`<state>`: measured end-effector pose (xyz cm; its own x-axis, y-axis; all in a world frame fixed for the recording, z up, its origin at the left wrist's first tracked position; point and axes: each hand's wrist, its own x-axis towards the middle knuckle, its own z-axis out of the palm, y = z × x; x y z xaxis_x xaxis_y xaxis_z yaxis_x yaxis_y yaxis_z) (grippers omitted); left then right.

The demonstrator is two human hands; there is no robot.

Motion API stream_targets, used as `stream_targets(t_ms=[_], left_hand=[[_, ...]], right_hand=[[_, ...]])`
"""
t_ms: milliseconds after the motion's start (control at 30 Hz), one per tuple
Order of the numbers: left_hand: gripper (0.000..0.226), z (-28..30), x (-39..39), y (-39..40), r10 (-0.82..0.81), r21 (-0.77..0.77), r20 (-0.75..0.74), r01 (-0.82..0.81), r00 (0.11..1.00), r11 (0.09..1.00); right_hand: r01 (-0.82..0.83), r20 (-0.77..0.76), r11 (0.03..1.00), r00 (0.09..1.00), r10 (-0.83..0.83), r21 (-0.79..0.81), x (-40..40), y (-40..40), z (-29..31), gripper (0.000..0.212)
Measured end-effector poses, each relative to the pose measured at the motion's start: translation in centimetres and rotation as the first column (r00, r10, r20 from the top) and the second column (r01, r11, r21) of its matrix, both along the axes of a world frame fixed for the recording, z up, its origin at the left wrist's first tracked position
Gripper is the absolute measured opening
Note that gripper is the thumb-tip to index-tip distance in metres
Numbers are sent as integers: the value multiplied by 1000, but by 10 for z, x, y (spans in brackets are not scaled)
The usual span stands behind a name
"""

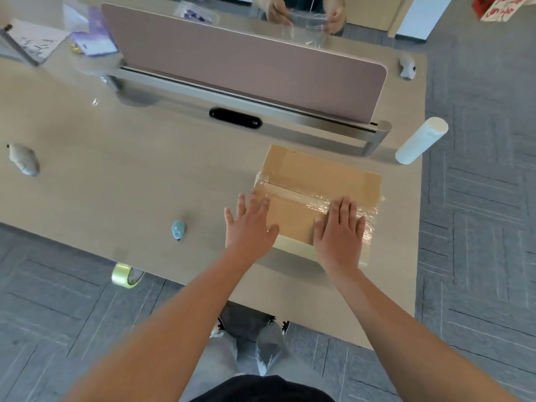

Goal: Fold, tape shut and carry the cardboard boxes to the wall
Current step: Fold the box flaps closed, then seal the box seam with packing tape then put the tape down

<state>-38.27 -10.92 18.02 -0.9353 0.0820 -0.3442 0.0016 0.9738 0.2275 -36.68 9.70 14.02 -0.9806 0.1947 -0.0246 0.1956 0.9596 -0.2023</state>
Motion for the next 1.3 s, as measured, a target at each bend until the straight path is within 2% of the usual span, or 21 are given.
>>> stream_targets(t_ms=[233,400,533,667,767,900,1067,1300], left_hand=[[73,-6,52,-120,237,-19,70,-236,969,972],[73,-14,101,-211,426,-25,114,-426,897,904],[69,-35,139,-271,555,-19,142,-558,820,829],[68,-62,164,-314,625,2,182,-636,759,772],[69,-82,172,-336,649,21,208,-666,732,745],[68,-105,171,-357,664,60,232,-692,711,720],[67,-133,168,-368,647,109,273,-691,712,715],[66,-157,151,-381,611,144,311,-672,728,727]], right_hand=[[-238,16,971,971,238,-3,5,-111,8,67],[-484,7,873,874,485,-57,21,-207,4,65],[-571,122,816,807,577,-88,37,-277,-11,67],[-571,281,808,759,587,-147,36,-324,-36,63],[-536,344,831,760,551,-148,24,-348,-53,61],[-577,355,812,743,567,-90,13,-373,-72,58],[-536,394,843,767,506,-40,7,-394,-82,55],[-479,331,874,814,478,-84,5,-414,-92,41]])
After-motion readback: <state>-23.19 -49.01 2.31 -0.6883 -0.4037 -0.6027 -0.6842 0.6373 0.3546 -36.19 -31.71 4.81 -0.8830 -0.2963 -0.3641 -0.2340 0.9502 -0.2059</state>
